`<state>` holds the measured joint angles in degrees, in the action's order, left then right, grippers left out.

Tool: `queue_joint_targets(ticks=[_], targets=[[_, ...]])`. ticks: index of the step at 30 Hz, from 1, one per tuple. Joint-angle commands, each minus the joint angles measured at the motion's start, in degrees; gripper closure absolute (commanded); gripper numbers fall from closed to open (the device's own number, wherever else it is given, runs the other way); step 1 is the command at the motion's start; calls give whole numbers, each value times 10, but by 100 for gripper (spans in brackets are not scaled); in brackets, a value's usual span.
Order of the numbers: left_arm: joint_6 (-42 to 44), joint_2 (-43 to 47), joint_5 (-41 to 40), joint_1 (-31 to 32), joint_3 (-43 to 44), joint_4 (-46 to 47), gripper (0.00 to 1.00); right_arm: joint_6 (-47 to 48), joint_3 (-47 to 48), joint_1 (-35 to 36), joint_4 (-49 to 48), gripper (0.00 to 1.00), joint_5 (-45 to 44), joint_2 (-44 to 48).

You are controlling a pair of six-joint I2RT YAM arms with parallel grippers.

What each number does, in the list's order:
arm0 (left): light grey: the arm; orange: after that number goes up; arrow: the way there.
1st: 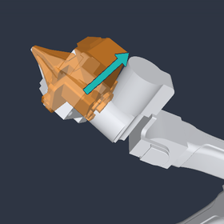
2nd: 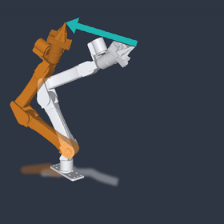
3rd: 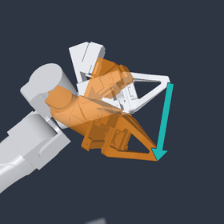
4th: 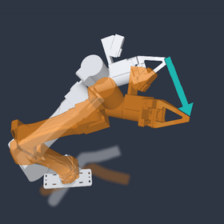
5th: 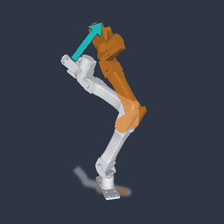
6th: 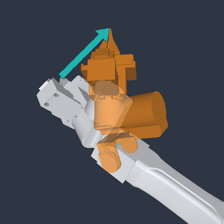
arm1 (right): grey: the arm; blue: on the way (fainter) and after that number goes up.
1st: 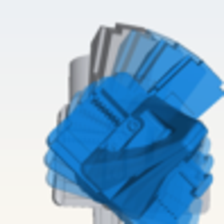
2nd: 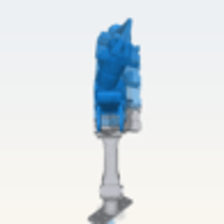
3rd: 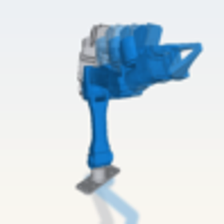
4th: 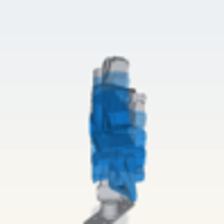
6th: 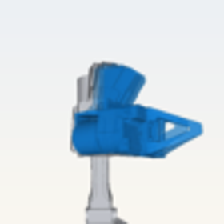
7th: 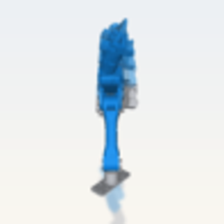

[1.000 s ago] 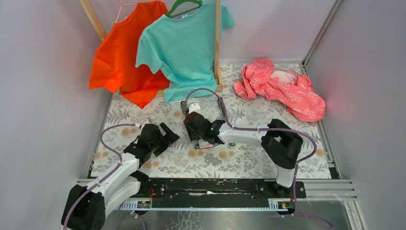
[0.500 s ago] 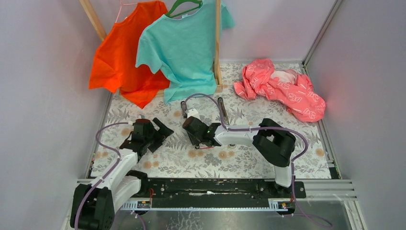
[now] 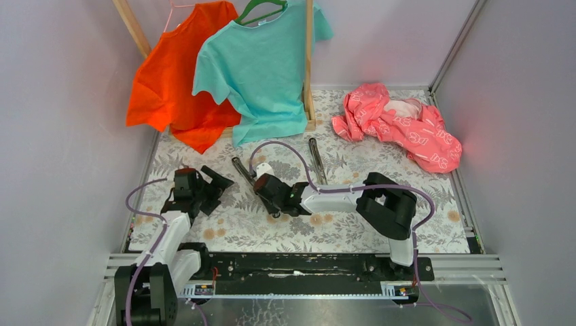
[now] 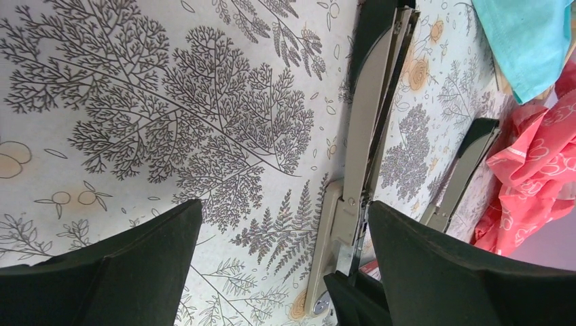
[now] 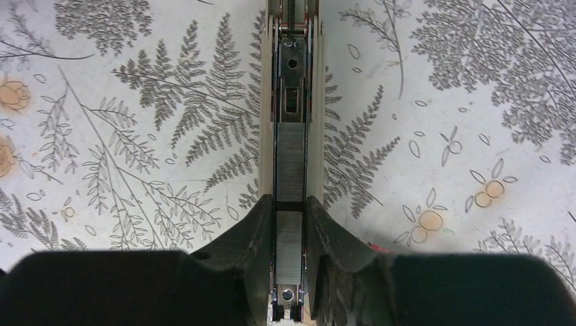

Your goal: Load the staples into the stapler

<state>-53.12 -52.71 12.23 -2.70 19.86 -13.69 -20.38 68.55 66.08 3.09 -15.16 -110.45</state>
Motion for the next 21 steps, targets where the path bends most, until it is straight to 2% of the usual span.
queue_joint_targets(ticks=[1, 8, 14, 21], targets=[[-2, 1, 39, -23, -10, 36, 0, 17, -3, 6, -64, 88, 40, 17], [-27, -39, 92, -24, -33, 125, 2, 23, -30, 8, -102, 91, 64, 22], [-58, -97, 134, -25, -64, 236, 6, 37, -38, 13, -120, 92, 73, 21], [-62, -198, 160, -24, -67, 344, 9, 46, -35, 23, -117, 93, 77, 19]])
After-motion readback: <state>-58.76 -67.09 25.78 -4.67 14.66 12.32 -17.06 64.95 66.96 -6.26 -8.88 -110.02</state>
